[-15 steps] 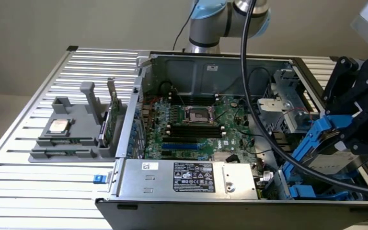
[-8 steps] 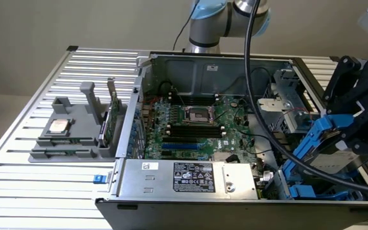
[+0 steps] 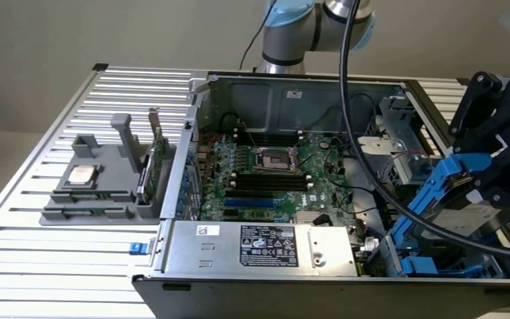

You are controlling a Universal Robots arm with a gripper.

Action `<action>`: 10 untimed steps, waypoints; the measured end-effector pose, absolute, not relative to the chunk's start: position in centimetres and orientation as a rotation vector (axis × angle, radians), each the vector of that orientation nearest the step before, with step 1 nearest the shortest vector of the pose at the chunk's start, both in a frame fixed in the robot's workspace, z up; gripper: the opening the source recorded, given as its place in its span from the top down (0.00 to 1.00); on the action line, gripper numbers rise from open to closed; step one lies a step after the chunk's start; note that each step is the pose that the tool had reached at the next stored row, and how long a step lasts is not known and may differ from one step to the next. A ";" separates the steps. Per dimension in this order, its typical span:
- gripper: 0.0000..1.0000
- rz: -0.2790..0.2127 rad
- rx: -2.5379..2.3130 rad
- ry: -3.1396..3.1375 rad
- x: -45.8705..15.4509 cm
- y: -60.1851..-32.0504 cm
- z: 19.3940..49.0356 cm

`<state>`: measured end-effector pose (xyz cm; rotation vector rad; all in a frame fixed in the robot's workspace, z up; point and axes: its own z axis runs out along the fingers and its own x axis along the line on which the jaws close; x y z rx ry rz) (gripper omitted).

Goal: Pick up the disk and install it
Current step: 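Pick up the disk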

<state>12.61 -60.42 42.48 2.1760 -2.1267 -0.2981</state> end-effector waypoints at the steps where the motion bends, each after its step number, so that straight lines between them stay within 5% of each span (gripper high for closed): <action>1: 0.67 -0.300 2.174 -2.125 12.6 -60.4 42.6; 10: 0.67 -0.321 2.153 -2.103 13.2 -60.4 43.6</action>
